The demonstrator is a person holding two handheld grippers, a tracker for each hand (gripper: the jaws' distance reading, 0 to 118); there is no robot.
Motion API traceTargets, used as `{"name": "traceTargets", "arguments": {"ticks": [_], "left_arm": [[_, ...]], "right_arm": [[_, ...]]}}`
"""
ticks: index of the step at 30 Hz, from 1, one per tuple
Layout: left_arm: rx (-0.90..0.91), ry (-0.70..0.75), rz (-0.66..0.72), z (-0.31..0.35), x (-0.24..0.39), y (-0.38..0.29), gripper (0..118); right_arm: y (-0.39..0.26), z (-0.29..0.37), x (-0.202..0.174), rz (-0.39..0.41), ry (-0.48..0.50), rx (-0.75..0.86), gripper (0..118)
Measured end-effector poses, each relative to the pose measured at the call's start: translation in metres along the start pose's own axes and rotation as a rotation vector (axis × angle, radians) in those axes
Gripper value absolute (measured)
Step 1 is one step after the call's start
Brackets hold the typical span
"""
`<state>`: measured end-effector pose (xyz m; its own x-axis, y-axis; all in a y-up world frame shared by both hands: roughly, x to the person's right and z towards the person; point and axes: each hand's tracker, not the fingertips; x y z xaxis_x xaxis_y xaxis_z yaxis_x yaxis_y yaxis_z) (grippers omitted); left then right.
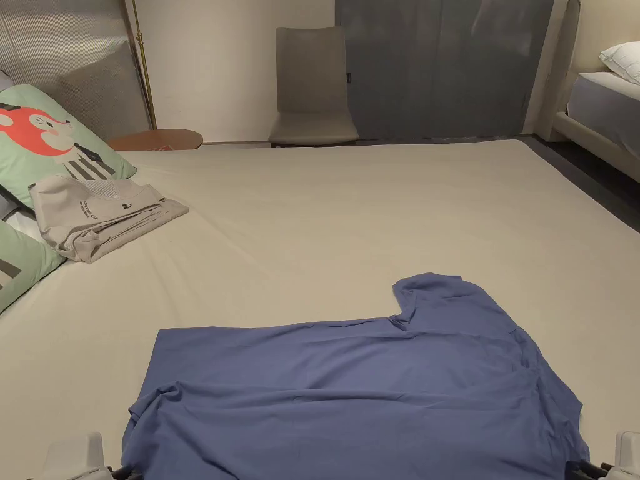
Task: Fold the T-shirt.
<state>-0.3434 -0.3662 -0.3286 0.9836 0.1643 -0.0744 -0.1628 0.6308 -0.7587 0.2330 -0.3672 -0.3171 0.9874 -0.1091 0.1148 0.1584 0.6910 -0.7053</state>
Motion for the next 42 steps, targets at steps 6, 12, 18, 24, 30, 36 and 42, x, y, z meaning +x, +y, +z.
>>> {"name": "traceTargets", "arguments": {"ticks": [6, 12, 18, 24, 30, 36, 42], "left_arm": [[0.032, -0.012, -0.001, 0.034, -0.012, 0.009, 6], [0.046, -0.003, 0.006, 0.068, -0.029, -0.014, 6], [-0.026, 0.007, 0.057, 0.082, -0.041, -0.075, 6], [-0.040, 0.014, 0.095, 0.076, -0.047, -0.103, 6], [0.114, 0.084, 0.064, 0.097, -0.041, -0.081, 96], [0.442, 0.043, 0.046, 0.138, -0.007, -0.024, 107], [0.632, -0.015, -0.039, 0.156, 0.039, 0.017, 51]], "right_arm": [[0.021, 0.042, 0.003, 0.014, 0.024, 0.061, 10], [0.010, 0.092, 0.008, 0.023, 0.034, 0.082, 9], [-0.040, 0.097, 0.008, 0.047, 0.006, -0.033, 9], [-0.067, 0.079, 0.012, 0.033, -0.017, -0.085, 9], [-0.055, 0.086, 0.006, 0.078, -0.103, -0.006, 94], [-0.006, 0.124, -0.027, 0.077, -0.101, 0.365, 105], [0.027, 0.141, -0.068, 0.088, -0.083, 0.600, 68]]}}
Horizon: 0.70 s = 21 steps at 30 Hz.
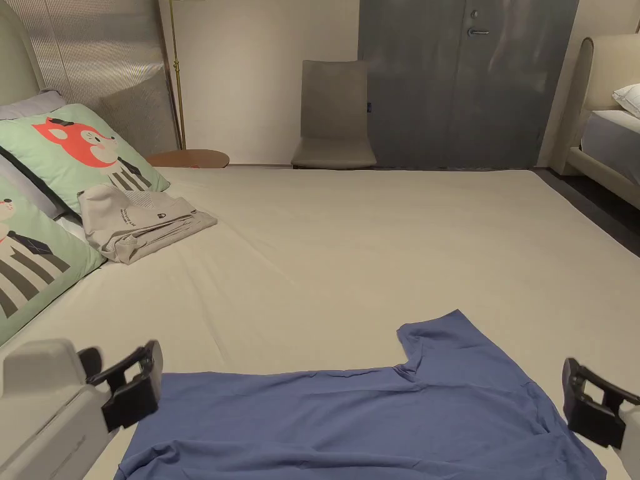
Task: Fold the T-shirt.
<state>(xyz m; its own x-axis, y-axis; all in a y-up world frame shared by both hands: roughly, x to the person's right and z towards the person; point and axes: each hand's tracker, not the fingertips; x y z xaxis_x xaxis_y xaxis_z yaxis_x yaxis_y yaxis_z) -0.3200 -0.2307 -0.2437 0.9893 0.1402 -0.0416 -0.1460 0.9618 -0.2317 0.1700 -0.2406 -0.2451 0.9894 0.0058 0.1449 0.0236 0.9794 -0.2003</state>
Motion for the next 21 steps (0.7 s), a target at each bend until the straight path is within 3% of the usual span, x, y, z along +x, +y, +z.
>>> {"name": "traceTargets", "arguments": {"ticks": [1, 3, 4, 13, 14, 15, 16, 17, 18, 21], "left_arm": [[-0.001, -0.002, -0.015, -0.003, 0.005, 0.003, 43], [0.008, -0.001, -0.022, -0.011, 0.011, 0.005, 2], [0.003, -0.009, -0.019, -0.015, 0.012, 0.007, 0], [-0.275, -0.009, 0.038, -0.123, -0.025, 0.007, 1], [-0.323, -0.002, 0.029, -0.141, -0.032, 0.004, 6], [-0.349, 0.011, 0.035, -0.156, -0.038, 0.000, 24], [-0.388, 0.030, 0.040, -0.174, -0.045, -0.005, 55], [-0.453, 0.059, 0.045, -0.192, -0.051, -0.010, 94], [-0.517, 0.084, 0.056, -0.207, -0.056, -0.016, 110], [-0.577, 0.114, 0.077, -0.235, -0.067, -0.037, 107]], "right_arm": [[0.003, -0.001, -0.004, -0.015, 0.023, 0.009, 61], [0.006, -0.005, -0.011, -0.021, 0.022, 0.008, 16], [0.006, -0.007, -0.014, -0.020, 0.020, 0.012, 5], [-0.006, -0.035, -0.022, -0.007, 0.066, -0.043, 1], [-0.008, -0.039, -0.022, -0.007, 0.063, -0.054, 1], [-0.010, -0.043, -0.022, -0.014, 0.061, -0.065, 1], [-0.012, -0.046, -0.023, -0.021, 0.061, -0.076, 1], [-0.015, -0.050, -0.023, -0.019, 0.060, -0.092, 1], [-0.018, -0.054, -0.024, -0.014, 0.055, -0.103, 1], [-0.028, -0.065, -0.025, -0.013, 0.051, -0.143, 1]]}}
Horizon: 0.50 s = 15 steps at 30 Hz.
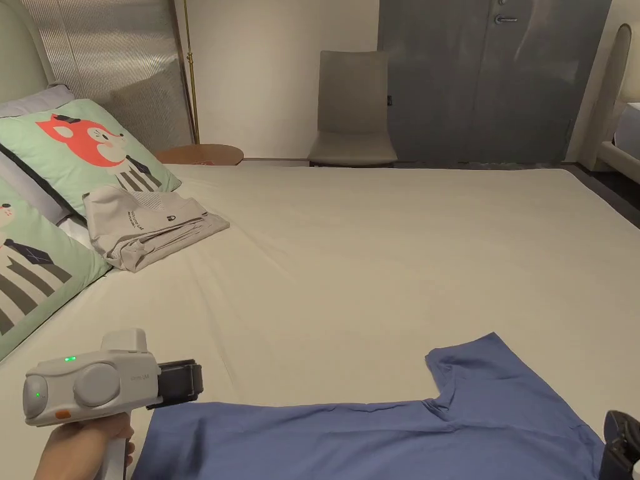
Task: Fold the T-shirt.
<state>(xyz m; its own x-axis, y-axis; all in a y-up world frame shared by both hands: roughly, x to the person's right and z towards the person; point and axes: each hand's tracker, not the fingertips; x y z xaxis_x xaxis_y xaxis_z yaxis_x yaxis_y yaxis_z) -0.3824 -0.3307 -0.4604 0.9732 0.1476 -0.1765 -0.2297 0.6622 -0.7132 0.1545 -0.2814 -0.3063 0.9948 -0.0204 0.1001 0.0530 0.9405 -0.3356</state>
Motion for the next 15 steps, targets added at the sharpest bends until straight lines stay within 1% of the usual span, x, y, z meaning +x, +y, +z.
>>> {"name": "traceTargets", "arguments": {"ticks": [2, 3, 4, 5, 6, 7, 8, 9, 10, 11, 12, 13, 15], "left_arm": [[-0.077, 0.045, 0.009, -0.023, -0.006, -0.005, 106], [-0.104, 0.054, 0.011, -0.032, -0.008, -0.008, 103], [-0.139, 0.061, 0.019, -0.041, -0.010, -0.011, 93], [-0.167, 0.060, 0.024, -0.048, -0.012, -0.015, 71], [-0.186, 0.061, 0.023, -0.052, -0.012, -0.018, 55], [-0.195, 0.071, 0.021, -0.056, -0.012, -0.022, 52], [-0.174, 0.107, -0.004, -0.054, -0.011, -0.024, 44], [-0.136, 0.082, -0.012, -0.050, -0.010, -0.023, 44], [-0.136, 0.083, -0.014, -0.044, -0.007, -0.022, 39], [-0.116, 0.093, -0.035, -0.038, -0.003, -0.020, 13], [-0.085, 0.082, -0.049, -0.031, 0.000, -0.019, 4], [-0.062, 0.053, -0.063, -0.023, 0.003, -0.017, 4], [-0.011, 0.040, -0.092, -0.007, 0.010, -0.011, 4]], "right_arm": [[-0.006, -0.009, 0.001, -0.003, -0.009, -0.025, 1], [-0.009, -0.012, 0.001, -0.007, -0.011, -0.034, 1], [-0.012, -0.017, 0.001, -0.010, -0.014, -0.049, 1], [-0.015, -0.021, 0.001, -0.012, -0.015, -0.062, 1], [-0.018, -0.023, 0.001, -0.013, -0.014, -0.072, 1], [-0.020, -0.026, 0.001, -0.011, -0.013, -0.081, 1], [-0.022, -0.029, 0.001, -0.007, -0.013, -0.092, 1], [-0.023, -0.031, 0.001, -0.002, -0.014, -0.098, 1], [-0.024, -0.034, 0.001, 0.002, -0.013, -0.106, 1], [-0.024, -0.036, 0.002, 0.004, -0.013, -0.112, 1], [-0.023, -0.039, 0.002, 0.006, -0.016, -0.113, 1], [-0.021, -0.043, 0.004, 0.007, -0.021, -0.115, 1], [-0.013, -0.054, 0.007, -0.002, -0.033, -0.120, 1]]}}
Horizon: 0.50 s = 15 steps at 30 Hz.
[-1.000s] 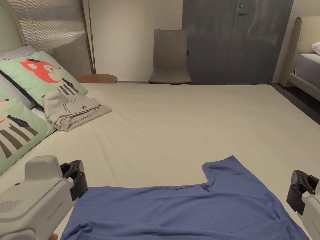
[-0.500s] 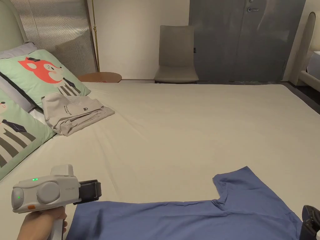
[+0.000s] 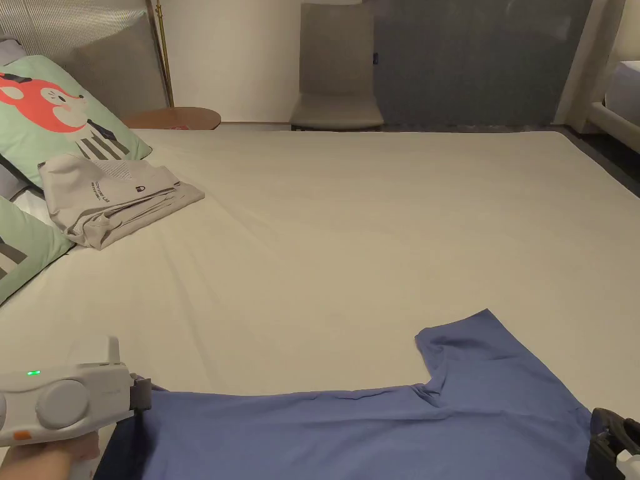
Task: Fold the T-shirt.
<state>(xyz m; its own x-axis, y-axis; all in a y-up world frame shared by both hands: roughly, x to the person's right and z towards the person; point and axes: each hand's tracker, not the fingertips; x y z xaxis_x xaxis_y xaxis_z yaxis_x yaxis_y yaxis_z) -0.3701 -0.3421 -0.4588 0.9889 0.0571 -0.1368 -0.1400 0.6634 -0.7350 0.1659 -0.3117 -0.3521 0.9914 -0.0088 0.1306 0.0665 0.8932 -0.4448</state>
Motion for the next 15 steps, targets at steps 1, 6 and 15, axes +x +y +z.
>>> {"name": "traceTargets", "arguments": {"ticks": [1, 6, 15], "left_arm": [[0.033, -0.030, -0.001, 0.009, 0.002, 0.001, 4], [0.071, -0.084, 0.025, 0.035, 0.010, 0.004, 4], [0.059, -0.068, 0.018, 0.030, 0.002, 0.000, 4]], "right_arm": [[0.007, -0.009, 0.002, 0.004, -0.004, -0.026, 3], [0.026, -0.081, 0.016, 0.012, -0.010, -0.254, 115], [0.017, -0.163, 0.034, -0.065, -0.018, -0.494, 57]]}}
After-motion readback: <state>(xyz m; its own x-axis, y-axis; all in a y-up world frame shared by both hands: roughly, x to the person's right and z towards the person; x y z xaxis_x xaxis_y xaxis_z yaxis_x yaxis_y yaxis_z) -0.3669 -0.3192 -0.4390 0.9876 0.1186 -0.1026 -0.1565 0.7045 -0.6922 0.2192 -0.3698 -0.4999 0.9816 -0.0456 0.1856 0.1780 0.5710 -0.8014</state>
